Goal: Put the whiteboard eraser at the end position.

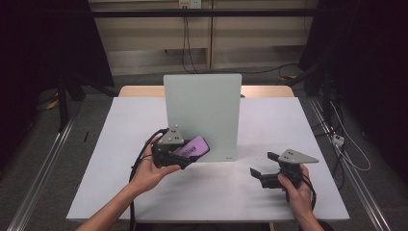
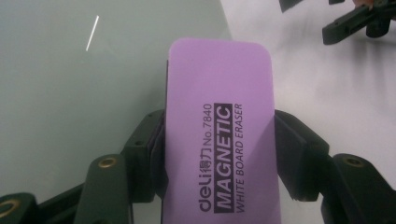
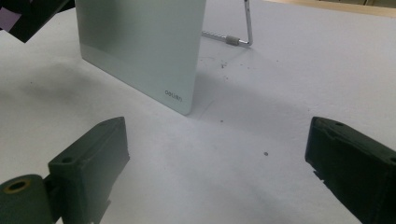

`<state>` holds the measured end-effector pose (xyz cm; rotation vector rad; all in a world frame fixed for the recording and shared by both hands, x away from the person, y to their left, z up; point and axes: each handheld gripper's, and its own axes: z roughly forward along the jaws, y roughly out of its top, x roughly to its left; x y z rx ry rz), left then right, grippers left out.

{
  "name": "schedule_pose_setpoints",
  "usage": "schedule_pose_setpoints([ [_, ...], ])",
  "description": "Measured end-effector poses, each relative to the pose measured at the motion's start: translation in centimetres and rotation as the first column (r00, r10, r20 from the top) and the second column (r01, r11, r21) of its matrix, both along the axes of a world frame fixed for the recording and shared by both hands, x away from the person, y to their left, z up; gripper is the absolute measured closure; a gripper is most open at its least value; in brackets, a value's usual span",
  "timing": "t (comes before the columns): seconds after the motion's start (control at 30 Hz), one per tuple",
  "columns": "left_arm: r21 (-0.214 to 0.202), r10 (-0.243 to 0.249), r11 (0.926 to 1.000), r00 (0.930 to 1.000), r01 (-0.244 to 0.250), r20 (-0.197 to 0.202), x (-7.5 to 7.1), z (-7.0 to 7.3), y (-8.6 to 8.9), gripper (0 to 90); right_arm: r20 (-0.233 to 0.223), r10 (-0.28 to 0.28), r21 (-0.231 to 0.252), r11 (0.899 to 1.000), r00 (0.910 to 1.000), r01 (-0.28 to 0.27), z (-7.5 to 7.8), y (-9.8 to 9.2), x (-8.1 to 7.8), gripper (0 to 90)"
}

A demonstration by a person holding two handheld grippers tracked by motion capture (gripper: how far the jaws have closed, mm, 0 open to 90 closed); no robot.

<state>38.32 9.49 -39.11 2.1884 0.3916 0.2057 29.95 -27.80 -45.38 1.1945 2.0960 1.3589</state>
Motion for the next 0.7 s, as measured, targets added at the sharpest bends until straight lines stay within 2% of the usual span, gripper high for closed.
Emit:
schedule_pose_setpoints([
  [0.13, -0.004, 0.006, 1.0, 0.9999, -0.006, -0.015, 0.11, -0.32, 0.29, 40.7, -0.003, -0.002, 0.002, 1.0, 1.0, 0.002, -0.01, 0.11, 0.09, 6.0],
  [0.3, -0.002, 0.016, 0.9999, 0.9998, -0.016, -0.011, 0.21, -0.08, 0.66, 40.7, -0.003, -0.001, 0.0, 1.0, 1.0, 0.001, -0.04, 0.16, 0.15, 6.0],
  [0.53, 0.045, -0.057, 0.9972, 0.9957, 0.06, -0.073, -0.25, -0.55, 0.07, 40.7, -0.004, -0.002, 0.004, 1.0, 1.0, 0.002, -0.05, 0.12, 0.17, 6.0],
  [0.7, 0.06, -0.066, 0.9956, 0.9935, 0.071, -0.093, -0.41, -0.74, -0.13, 40.7, -0.009, -0.006, 0.005, 1.0, 0.9999, 0.006, -0.11, 0.16, 0.33, 6.0],
])
